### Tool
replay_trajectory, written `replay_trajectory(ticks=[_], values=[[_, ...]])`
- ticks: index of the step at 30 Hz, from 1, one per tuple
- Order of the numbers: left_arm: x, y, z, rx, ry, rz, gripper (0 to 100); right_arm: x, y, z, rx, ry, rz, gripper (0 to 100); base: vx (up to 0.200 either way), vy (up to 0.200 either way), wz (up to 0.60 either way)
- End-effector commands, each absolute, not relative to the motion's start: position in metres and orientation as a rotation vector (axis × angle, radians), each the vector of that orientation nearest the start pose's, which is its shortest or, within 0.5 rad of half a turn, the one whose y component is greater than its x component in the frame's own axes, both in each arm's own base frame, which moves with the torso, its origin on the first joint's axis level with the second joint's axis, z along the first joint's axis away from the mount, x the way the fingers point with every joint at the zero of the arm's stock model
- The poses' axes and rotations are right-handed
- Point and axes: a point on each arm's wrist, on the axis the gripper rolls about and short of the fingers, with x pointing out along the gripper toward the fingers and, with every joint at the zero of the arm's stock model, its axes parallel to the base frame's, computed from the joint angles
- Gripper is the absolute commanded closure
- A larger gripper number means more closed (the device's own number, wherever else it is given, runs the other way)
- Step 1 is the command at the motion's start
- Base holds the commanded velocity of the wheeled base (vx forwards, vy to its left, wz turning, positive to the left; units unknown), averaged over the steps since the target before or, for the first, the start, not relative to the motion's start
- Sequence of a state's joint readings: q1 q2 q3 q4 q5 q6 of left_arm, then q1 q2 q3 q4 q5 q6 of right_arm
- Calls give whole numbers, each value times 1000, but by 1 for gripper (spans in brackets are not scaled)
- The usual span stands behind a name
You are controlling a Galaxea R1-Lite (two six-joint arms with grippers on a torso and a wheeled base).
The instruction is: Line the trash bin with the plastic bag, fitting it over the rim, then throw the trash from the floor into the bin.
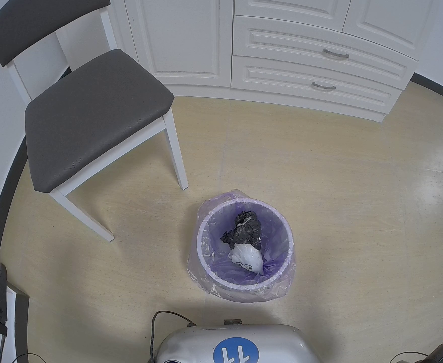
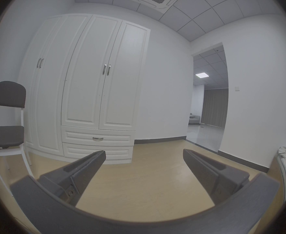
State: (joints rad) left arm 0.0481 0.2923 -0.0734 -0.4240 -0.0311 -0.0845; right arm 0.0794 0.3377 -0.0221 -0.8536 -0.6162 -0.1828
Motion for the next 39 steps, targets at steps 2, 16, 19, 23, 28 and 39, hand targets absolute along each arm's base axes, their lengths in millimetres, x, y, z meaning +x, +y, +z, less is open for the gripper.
replay_trajectory(ticks=[2, 16, 19, 23, 28, 39], values=[[-18, -2, 116, -75, -277, 26, 0, -27, -14, 149, 40, -499, -544, 0, 0, 0, 0], [-18, -2, 112, -119, -248, 34, 0, -27, -2, 104, 37, -286, -99, 0, 0, 0, 0], [-17, -2, 110, -137, -229, 35, 0, -25, -1, 97, 26, -211, -48, 0, 0, 0, 0], [-16, -2, 101, -151, -140, 38, 0, -23, -1, 86, 23, -103, -31, 0, 0, 0, 0], [-15, -2, 95, -140, -83, 43, 0, -23, -1, 82, 26, -68, -27, 0, 0, 0, 0], [-15, -2, 90, -91, -27, 49, 0, -23, 1, 82, 10, -64, 66, 0, 0, 0, 0]])
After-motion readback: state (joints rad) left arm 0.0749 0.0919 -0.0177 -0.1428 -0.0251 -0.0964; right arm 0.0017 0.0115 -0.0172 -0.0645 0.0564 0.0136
